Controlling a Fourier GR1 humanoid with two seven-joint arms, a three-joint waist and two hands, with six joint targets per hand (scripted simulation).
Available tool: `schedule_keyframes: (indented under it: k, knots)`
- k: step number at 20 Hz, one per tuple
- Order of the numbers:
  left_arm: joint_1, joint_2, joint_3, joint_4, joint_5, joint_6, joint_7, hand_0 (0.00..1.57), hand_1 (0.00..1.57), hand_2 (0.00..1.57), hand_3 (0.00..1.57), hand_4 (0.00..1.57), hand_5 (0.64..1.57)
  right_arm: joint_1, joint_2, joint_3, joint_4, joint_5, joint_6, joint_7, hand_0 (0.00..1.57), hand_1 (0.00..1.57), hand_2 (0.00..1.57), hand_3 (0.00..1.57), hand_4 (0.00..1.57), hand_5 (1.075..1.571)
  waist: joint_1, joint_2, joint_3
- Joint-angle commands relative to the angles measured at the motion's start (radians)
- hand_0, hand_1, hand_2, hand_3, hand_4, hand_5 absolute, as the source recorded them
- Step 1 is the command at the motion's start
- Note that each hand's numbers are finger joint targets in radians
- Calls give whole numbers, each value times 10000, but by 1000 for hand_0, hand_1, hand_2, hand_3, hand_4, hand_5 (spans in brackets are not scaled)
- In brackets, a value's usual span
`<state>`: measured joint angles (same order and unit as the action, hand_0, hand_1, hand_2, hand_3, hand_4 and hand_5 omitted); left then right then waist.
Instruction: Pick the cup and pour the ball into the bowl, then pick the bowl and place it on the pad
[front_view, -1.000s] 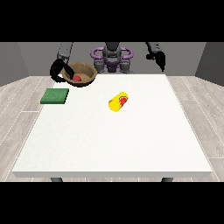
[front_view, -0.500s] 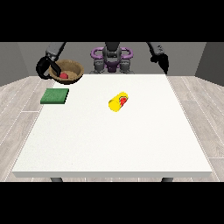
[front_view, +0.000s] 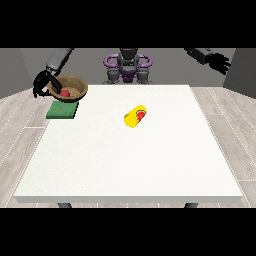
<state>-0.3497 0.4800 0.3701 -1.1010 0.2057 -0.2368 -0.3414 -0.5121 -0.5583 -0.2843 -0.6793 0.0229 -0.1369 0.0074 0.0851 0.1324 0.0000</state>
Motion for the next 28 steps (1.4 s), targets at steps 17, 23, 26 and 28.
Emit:
schedule_keyframes:
  k: [17, 23, 26, 28]
  knots:
    - [-236, 1766, 1331, 1574, 811, -1470, -1331, 0, 0, 0, 0, 1179, 1552, -746, -370, -802, 1136, -352, -362, -296, 316, 316, 484, 730, 0, 1495, 155, 1314, 1]
    - [-561, 589, 22, -218, 654, -775, 482, 0, 0, 0, 0, 1007, 1569, -1453, -1055, -629, 1709, -117, 68, 509, 0, 0, 0, 0, 0, 1361, 293, 95, 19]
    - [-560, -76, -615, -803, 595, -264, 1760, 0, 0, 0, 0, 902, 1559, -1574, -1636, -596, 1852, -179, 949, 1099, 0, 0, 0, 0, 0, 1356, 321, -1114, 21]
    - [-156, -149, -665, 1, 310, -283, 1556, 0, 0, 0, 0, 902, 1559, -2066, -671, -157, 1073, -191, 970, 1570, 0, 0, 0, 0, 416, 1383, 23, -2112, -19]
